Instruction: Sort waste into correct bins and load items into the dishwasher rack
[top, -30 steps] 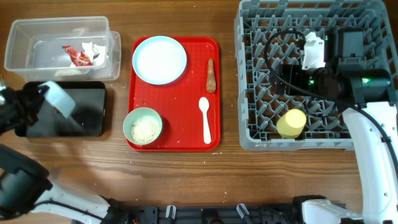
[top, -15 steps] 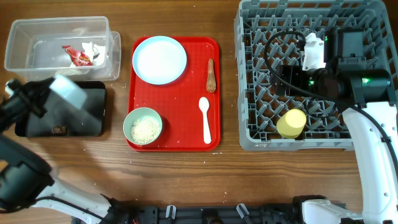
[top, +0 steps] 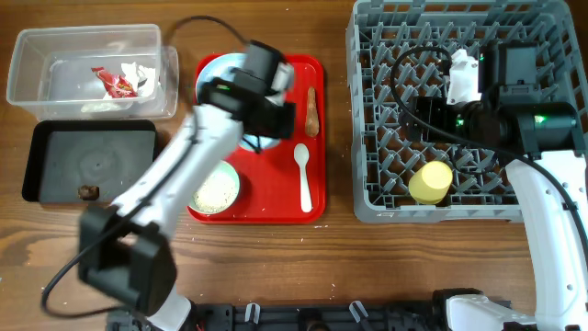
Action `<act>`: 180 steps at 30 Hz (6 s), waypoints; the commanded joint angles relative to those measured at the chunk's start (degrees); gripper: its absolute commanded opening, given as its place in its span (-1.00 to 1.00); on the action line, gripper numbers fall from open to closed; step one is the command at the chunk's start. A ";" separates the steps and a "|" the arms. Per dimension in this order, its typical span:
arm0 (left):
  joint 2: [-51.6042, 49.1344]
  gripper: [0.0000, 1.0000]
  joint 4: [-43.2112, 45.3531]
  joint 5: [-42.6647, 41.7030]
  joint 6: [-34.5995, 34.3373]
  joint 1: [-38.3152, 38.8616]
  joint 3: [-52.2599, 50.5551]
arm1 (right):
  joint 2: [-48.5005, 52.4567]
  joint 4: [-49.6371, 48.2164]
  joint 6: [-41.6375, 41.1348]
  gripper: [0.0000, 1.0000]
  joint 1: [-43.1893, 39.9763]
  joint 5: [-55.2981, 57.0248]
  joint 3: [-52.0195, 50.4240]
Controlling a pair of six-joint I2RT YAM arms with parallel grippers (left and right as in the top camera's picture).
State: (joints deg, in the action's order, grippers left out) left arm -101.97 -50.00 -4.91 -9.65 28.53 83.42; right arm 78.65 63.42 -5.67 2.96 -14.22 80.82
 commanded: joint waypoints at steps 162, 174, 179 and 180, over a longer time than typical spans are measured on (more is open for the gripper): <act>11.06 0.31 -5.55 5.07 -16.83 -2.38 0.20 | 6.54 -19.67 -11.80 0.71 16.61 2.91 -0.63; 8.85 0.54 10.10 7.58 -17.81 -1.51 1.25 | 6.19 -13.90 -14.08 0.83 14.25 6.69 -0.55; 2.34 0.55 11.76 7.80 -17.35 -0.87 1.25 | 2.25 -9.11 -13.09 0.93 6.25 6.95 -0.52; 1.27 0.55 11.91 7.78 -17.35 -0.87 1.25 | 1.88 -8.68 -12.28 0.93 5.81 6.95 -0.52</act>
State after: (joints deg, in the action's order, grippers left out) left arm -97.45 -38.48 1.93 -27.14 27.70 83.66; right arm 83.42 53.95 -19.25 10.48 -8.21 80.40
